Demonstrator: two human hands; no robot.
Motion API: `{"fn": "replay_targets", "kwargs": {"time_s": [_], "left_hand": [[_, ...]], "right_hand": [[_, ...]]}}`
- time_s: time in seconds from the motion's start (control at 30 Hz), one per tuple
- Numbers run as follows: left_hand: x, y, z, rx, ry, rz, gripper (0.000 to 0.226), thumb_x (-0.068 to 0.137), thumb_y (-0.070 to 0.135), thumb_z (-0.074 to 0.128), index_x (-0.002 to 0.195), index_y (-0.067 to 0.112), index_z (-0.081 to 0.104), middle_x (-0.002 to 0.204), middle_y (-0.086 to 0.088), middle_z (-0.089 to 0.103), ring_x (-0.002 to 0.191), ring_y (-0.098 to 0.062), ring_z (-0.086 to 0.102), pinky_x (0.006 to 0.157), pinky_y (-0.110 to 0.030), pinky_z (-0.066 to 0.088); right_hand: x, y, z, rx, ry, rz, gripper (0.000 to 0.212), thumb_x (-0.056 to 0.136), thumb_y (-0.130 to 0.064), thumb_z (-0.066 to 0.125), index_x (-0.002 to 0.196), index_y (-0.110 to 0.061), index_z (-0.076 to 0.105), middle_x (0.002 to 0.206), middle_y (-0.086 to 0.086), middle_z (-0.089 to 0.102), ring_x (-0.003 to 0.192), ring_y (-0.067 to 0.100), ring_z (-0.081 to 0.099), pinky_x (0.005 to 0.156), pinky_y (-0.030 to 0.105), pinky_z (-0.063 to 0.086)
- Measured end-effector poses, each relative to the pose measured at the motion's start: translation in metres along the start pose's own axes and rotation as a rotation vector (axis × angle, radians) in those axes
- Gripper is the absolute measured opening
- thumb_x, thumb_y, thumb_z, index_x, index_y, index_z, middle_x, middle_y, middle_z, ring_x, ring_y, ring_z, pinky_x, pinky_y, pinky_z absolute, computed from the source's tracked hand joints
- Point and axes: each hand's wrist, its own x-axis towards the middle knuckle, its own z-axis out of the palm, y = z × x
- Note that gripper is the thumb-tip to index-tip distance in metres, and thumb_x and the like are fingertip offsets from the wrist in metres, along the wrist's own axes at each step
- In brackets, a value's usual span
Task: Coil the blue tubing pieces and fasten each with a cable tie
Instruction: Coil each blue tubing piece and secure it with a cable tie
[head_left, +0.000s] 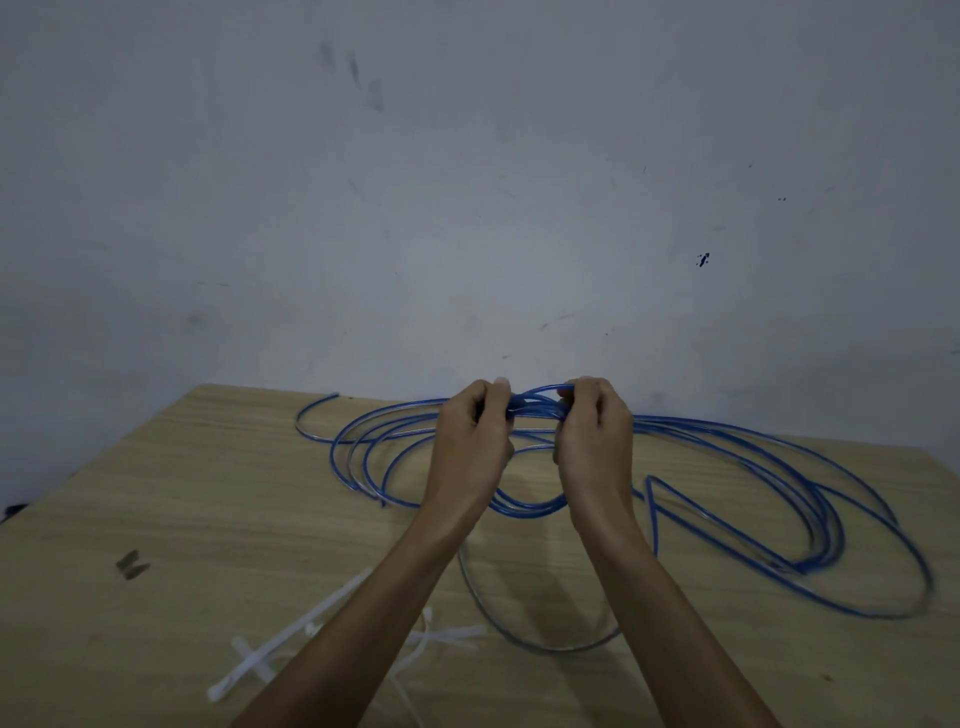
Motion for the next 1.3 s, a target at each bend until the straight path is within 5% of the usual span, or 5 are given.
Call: {"fn": "replay_targets", "kwargs": {"time_s": [0.3,0.5,0.77,0.93,1.3], "left_hand": [[0.005,-0.003,-0.008,-0.038,0.128,-0.016,0.036,0.102,0.021,0.051,0.068,0.01,0.043,0.055,0.003,0.034,0.046,-0.011,0.026,0.048,-0.029,0.028],[0.009,-0.01,-0.012,0.092,0.11,0.023,0.037,0.103,0.039,0.052,0.08,0.009,0.054,0.062,-0.007,0.046,0.048,-0.013,0.037,0.049,-0.031,0.036],[0.013,-0.018,-0.028,0.832,-0.022,0.384,0.056,0.105,0.047,0.022,0.066,0.019,0.049,0.049,0.002,0.046,0.047,-0.018,0.048,0.05,-0.041,0.041],[0.007,-0.012,-0.019,0.813,-0.125,0.35,0.058,0.109,0.038,0.027,0.057,0.018,0.045,0.047,-0.003,0.046,0.044,-0.018,0.045,0.05,-0.033,0.032],[0.02,-0.004,-0.037,0.575,-0.537,0.064,0.048,0.109,0.037,0.029,0.106,0.006,0.065,0.07,0.003,0.057,0.063,-0.006,0.056,0.071,-0.029,0.046]], "right_hand": [[0.001,0.009,-0.005,-0.4,-0.259,-0.503,0.017,0.103,-0.026,0.053,0.102,-0.015,0.066,0.091,-0.004,0.062,0.072,0.007,0.055,0.065,0.018,0.045],[0.009,0.013,-0.014,-0.872,-0.373,-0.637,0.032,0.108,-0.04,0.033,0.106,-0.014,0.053,0.085,-0.001,0.056,0.068,0.018,0.052,0.058,0.034,0.04],[0.01,0.015,-0.016,-0.557,-0.495,-0.439,0.025,0.107,-0.033,0.044,0.084,-0.023,0.048,0.06,-0.01,0.045,0.053,0.007,0.044,0.051,0.022,0.033],[0.008,0.018,-0.011,-0.349,-0.246,-0.418,0.052,0.107,-0.03,0.043,0.062,-0.007,0.054,0.053,0.007,0.054,0.049,0.017,0.049,0.053,0.032,0.04],[0.01,0.019,-0.01,-0.31,-0.292,-0.294,0.038,0.1,-0.023,0.052,0.071,-0.003,0.064,0.067,0.013,0.066,0.059,0.026,0.059,0.056,0.045,0.052]]}}
